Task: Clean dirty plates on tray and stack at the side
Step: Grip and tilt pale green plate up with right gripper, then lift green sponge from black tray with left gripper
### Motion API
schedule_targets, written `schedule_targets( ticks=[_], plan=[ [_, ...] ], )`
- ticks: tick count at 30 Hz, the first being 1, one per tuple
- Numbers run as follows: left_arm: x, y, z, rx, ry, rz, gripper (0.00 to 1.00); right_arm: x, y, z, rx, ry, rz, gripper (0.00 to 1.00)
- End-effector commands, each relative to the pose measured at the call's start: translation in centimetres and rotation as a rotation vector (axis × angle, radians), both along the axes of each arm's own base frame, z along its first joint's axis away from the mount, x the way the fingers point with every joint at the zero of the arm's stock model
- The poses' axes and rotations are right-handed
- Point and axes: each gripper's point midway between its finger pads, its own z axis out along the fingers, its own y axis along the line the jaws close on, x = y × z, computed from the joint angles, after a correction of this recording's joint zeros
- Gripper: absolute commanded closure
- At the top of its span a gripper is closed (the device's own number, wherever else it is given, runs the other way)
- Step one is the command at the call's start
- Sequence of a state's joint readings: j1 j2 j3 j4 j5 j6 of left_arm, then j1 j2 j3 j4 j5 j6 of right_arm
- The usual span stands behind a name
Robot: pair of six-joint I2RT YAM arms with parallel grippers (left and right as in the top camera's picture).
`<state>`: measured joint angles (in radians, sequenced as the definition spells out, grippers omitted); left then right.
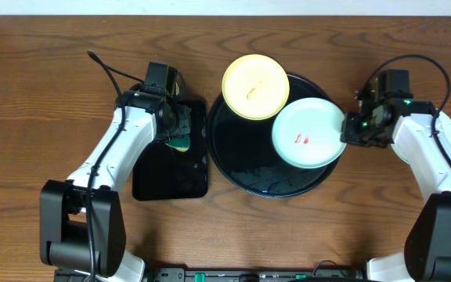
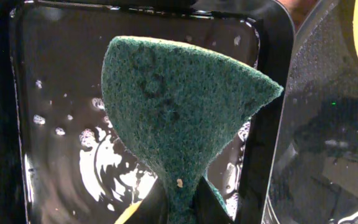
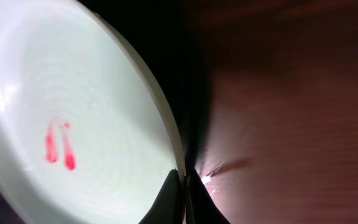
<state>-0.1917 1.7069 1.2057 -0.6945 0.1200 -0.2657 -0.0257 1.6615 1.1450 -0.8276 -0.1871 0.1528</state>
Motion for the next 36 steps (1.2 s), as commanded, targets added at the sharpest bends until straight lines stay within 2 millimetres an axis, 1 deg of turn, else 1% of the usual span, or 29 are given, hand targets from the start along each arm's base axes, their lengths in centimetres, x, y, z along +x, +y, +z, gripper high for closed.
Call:
schedule_targets(
  ticks=[1,5,10,14,16,19,22,24,27,28,30,36],
  plan=[
    [0.0,0.5,0.0,0.015,0.002,0.011,0.92,-1.0,2.7,-0.4,0.043,0.039,0.062,0.99],
    [-0.1,0.5,-0.1,0.016,0.008,0.011,0.93,-2.0,4.9,-1.5,0.042,0.068,0.122,0.99],
    [-0.3,0.5,-0.2,0.018,0.013,0.011,0.93,-2.4,7.0,-3.0,0.051,0.052,0.138,0.99],
    [-0.2,0.5,-0.2,0.02,0.006,0.001,0.93,-2.7,8.1,-4.2,0.061,0.038,0.131,0.99],
    [0.2,0.5,0.3,0.021,-0.019,-0.014,0.93,-2.6,8.3,-4.7,0.065,0.023,0.131,0.99],
    [1.7,0.6,2.6,0.025,-0.131,-0.004,0.93,-2.7,8.2,-5.3,0.055,0.007,0.133,0.99],
    [3.1,0.4,6.0,0.011,-0.27,-0.025,0.93,-2.8,8.1,-5.7,0.054,0.001,0.131,0.99],
    [3.5,0.3,8.3,0.002,-0.348,-0.033,0.93,-2.7,8.2,-5.9,0.055,-0.007,0.127,0.99],
    [3.5,0.3,10.5,-0.011,-0.412,-0.026,0.93,-2.6,8.2,-6.0,0.057,-0.015,0.126,0.99],
    [3.4,0.4,11.0,-0.027,-0.421,0.001,0.92,-2.6,8.2,-6.0,0.057,-0.016,0.126,0.99],
    [3.3,0.8,11.7,-0.085,-0.422,0.115,0.93,-2.6,8.2,-6.1,0.057,-0.015,0.126,0.99],
    [3.5,1.6,12.3,-0.263,-0.386,0.286,0.93,-2.7,8.2,-6.1,0.057,-0.014,0.126,0.99]
  ],
)
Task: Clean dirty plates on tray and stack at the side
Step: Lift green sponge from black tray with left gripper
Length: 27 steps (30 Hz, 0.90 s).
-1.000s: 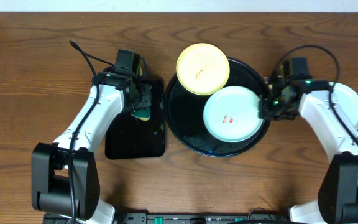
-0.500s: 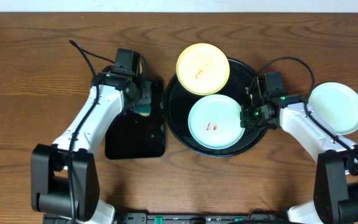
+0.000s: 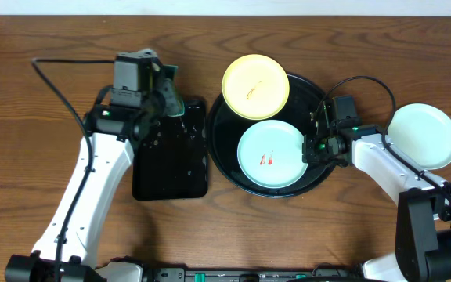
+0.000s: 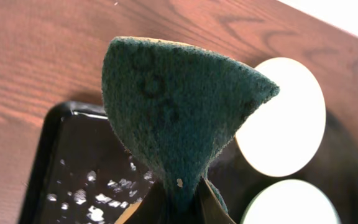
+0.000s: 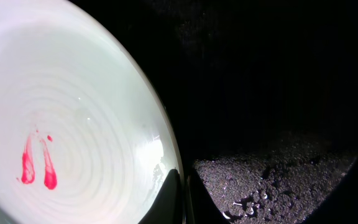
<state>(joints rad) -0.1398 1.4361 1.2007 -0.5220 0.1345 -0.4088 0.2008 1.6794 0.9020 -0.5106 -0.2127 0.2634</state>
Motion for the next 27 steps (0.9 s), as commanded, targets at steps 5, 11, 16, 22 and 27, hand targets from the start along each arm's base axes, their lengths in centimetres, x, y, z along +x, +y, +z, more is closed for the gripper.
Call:
schedule_targets(
  ticks=[5,11,16,22,27],
  plan=[
    [0.3,0.9,1.1,-0.3,0.035,0.101,0.93,-0.3,0.3,-0.4,0.001,0.015,-0.001,0.99],
    [0.4,1.2,2.3,-0.407,0.018,0.033,0.93,-0.3,0.3,-0.4,0.001,0.015,-0.001,0.99],
    [0.3,1.7,2.3,-0.42,0.018,0.036,0.93,-0.4,0.3,-0.4,0.001,0.015,-0.001,0.99],
    [0.3,1.6,2.4,-0.424,0.017,0.03,0.93,-0.4,0.3,-0.4,0.001,0.016,-0.001,0.99],
    [0.2,0.9,2.8,-0.43,0.0,-0.031,0.93,-0.4,0.3,-0.4,0.001,0.015,-0.001,0.99]
  ],
)
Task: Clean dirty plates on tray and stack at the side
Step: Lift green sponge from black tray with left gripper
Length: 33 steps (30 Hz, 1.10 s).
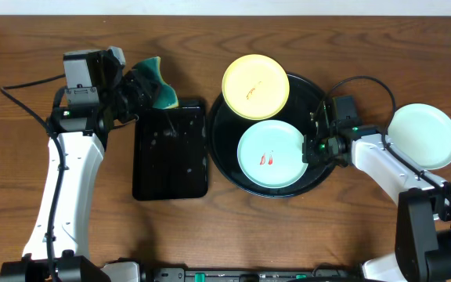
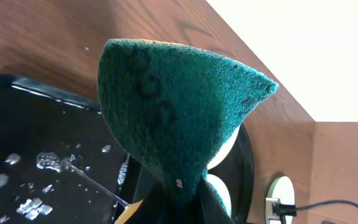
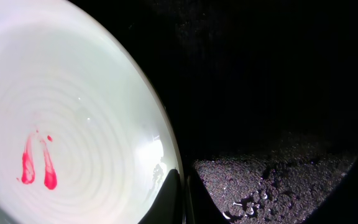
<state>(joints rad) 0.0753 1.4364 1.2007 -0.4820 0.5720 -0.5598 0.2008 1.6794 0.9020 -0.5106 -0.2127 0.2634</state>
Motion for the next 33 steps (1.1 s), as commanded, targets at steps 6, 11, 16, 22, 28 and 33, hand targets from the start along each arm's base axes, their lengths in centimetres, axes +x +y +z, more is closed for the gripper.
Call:
schedule_targets(
  ticks=[6,11,16,22,28,33],
  plan=[
    [-0.1,-0.5,0.5,-0.012,-0.03,-0.047,0.93,-0.4,0.3,-0.4,0.001,0.015,-0.001,0.99],
    [-0.1,-0.5,0.5,-0.012,-0.03,-0.047,0.93,-0.4,0.3,-0.4,0.001,0.015,-0.001,0.99],
    [-0.1,-0.5,0.5,-0.012,-0.029,-0.046,0.93,-0.4,0.3,-0.4,0.001,0.015,-0.001,0.99],
    [-0.1,-0.5,0.5,-0.012,-0.029,-0.047,0.93,-0.4,0.3,-0.4,0.001,0.015,-0.001,0.99],
    [-0.2,-0.6,0.3,-0.007,-0.024,-0.053,0.93,-0.4,0.3,-0.4,0.001,0.015,-0.001,0.99],
    [-1.7,1.0,-4.0,0.211,0.123,0.002,0.93,-0.4,0.3,-0.4,0.001,0.015,-0.001,0.99]
  ],
)
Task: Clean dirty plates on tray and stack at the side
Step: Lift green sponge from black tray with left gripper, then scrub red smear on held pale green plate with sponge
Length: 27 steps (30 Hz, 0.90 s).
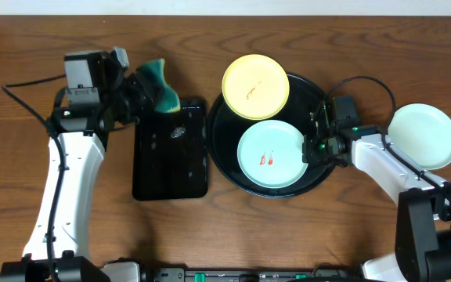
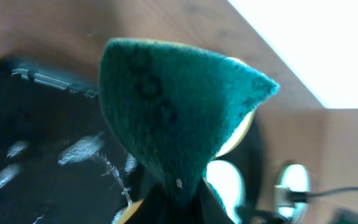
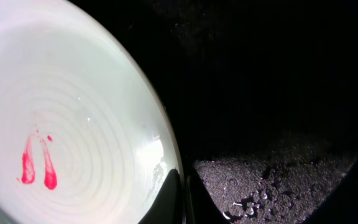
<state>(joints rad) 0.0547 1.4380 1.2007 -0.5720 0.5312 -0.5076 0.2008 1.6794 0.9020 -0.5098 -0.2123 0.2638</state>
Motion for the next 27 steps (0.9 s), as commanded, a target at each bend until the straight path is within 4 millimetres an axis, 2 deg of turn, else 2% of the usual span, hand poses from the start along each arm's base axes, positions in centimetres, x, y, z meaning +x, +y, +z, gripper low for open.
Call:
schedule_targets(
  ticks=[1,4,8,11,15,21,25,27],
  plan=[
    [-0.7,1.9,-3.5,0.229,0.092,0.045,0.93,-0.4,0.3,-0.4,0.001,0.016,-0.001,0.99],
    [-1.5,2.4,-6.5,0.398,0.183,0.031,0.93,-0.4,0.3,-0.4,0.001,0.016,-0.001,0.99],
    [-2.0,0.6,-9.6,0.47,0.25,-0.09,0.93,-0.4,0.3,-0.4,0.001,0.016,-0.001,0.99],
    [-2.5,-0.1,-11.2,0.489,0.295,-0.131,0.93,-0.4,0.3,-0.4,0.001,0.016,-0.001,0.99],
    [-2.9,0.3,-11.2,0.524,0.316,-0.143,0.93,-0.4,0.3,-0.4,0.001,0.016,-0.001,0.99],
    [-3.2,1.1,-9.0,0.603,0.329,-0.197,0.93,-0.4,0.3,-0.4,0.001,0.015,-0.001,0.99],
    [-3.0,0.7,-8.3,0.616,0.312,-0.232,0.93,-0.4,0.3,-0.4,0.001,0.017,-0.001,0.99],
    [-3.0,-0.2,-8.2,0.608,0.299,-0.259,0.93,-0.4,0.3,-0.4,0.001,0.017,-0.001,0.99]
  ],
)
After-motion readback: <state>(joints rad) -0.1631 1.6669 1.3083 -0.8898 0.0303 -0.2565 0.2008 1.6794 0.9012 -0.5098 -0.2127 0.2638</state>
